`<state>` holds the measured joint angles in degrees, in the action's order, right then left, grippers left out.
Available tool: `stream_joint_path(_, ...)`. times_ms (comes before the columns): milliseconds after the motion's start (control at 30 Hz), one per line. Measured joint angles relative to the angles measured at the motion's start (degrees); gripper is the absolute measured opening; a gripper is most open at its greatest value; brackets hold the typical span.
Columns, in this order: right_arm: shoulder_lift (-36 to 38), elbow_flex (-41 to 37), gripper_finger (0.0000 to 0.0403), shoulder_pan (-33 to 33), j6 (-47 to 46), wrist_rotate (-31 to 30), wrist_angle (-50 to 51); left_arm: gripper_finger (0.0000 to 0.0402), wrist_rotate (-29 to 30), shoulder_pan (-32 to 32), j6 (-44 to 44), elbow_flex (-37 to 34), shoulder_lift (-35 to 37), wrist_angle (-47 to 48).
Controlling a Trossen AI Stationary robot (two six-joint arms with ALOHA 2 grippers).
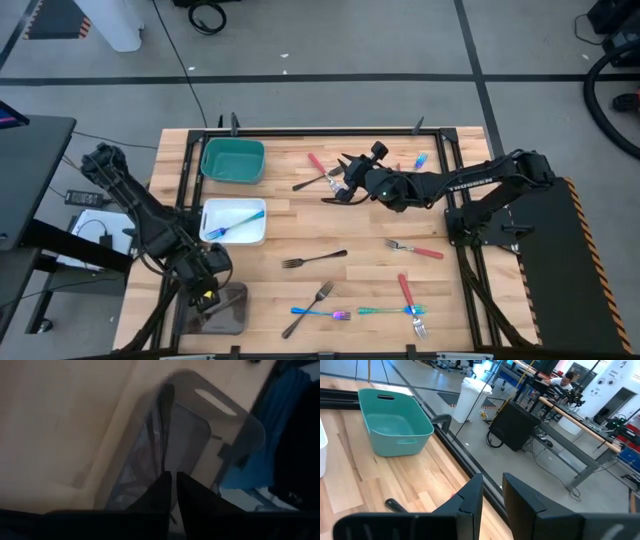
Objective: Sort silverware by color (type)
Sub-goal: Put the pink fork into the green bin
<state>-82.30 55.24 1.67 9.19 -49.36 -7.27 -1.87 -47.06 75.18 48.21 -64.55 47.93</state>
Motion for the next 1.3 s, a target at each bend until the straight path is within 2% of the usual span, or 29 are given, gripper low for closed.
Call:
stream_joint_path(267,0.00,0.00,0.0082,0.00,0.00,0.12,0.00,0.0039,9.80,4.42,-0.94,0.00,0.00,0.36)
stream_joint_path(500,0.00,0.00,0.0082,0.00,0.00,0.11,0.02,0.0039,25.78,10.61,-14.77,0.00,0.00,-3.47)
stream_joint_path(567,0.00,0.00,0.0082,0.00,0.00,0.10,0.06,0.0039,27.81,13.14,-20.37,0.00,0.00,-6.21)
stream_joint_path(800,0.00,0.00,0.0082,0.79,-1.67,2.77,1.42,0.0039,28.04,21.57,-40.19,0.00,0.00,-17.40)
stream_joint_path(1000,0.00,0.00,0.0082,2.08,-3.96,4.55,3.13,0.0039,26.90,25.96,-54.90,0.00,0.00,-24.78)
stream_joint_path(1300,0.00,0.00,0.0082,3.58,-6.73,4.63,6.48,0.0039,18.88,29.41,-59.28,0.07,-3.51,-31.27)
